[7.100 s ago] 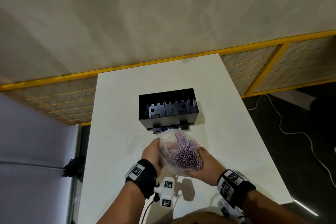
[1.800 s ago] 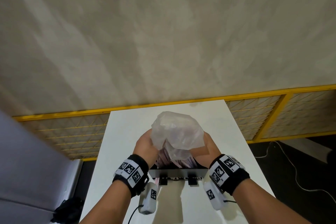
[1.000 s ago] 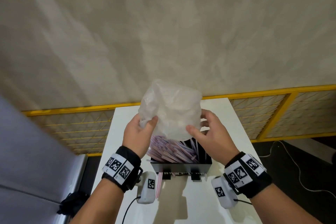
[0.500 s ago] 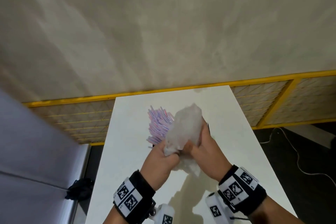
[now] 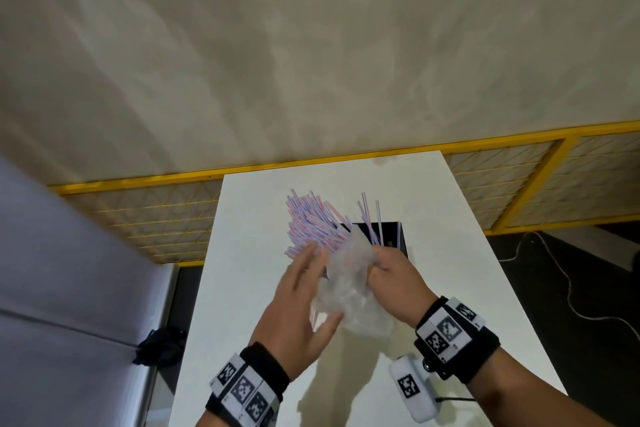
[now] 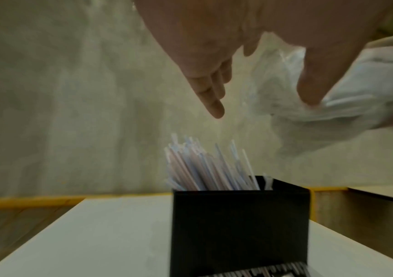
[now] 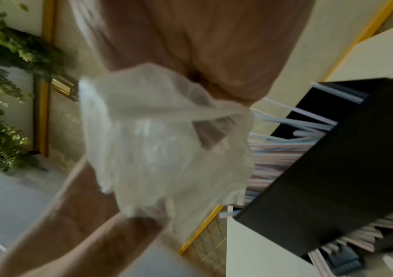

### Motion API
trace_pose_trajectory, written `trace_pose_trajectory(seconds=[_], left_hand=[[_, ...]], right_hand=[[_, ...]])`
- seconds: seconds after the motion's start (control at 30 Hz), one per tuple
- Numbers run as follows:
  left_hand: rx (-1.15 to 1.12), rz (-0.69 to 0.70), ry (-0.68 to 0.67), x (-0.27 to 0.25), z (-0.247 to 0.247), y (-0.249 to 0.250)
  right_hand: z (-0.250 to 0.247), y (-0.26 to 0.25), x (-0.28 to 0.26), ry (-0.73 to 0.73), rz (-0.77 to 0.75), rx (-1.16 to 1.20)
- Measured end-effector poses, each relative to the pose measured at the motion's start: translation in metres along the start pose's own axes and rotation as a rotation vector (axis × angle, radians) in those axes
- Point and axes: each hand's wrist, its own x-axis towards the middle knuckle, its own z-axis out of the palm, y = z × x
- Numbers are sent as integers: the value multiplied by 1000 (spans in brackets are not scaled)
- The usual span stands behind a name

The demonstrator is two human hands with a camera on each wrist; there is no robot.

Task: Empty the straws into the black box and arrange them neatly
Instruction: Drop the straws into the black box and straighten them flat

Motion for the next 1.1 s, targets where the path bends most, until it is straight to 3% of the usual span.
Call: trace_pose_trajectory(seconds=[0.1,0.2,0.4,0.53,0.63,0.7,0.83,0.97,1.1], left_hand=[[92,185,-120,-3,11,13],[36,34,-172,-9,21,9],[-161,-162,-156,-24,21,-31],[-204,-532,-81,-51,28,-80],[-227,-759,-12,-62,34,-113],[-216,-907,40,-65,39,-133],[-301,-1171,109,-57,43,-160],[-481,-1267,99,-35,42,-171],[-339,-1236,-8,-14,48,-176]], right_hand=[[17,-6,-5,-146,-21,152],[31,-5,-14,-216,46,305],[42,16,-27,-472,96,125],[42,43,-26,-225,-60,-440],[40,58,-11,-77,-171,-623],[38,68,2,-48,-189,-750],[35,80,24,-141,-196,-1031],[37,74,36,-120,-166,-1102],[34,72,42,-167,-146,-1093]])
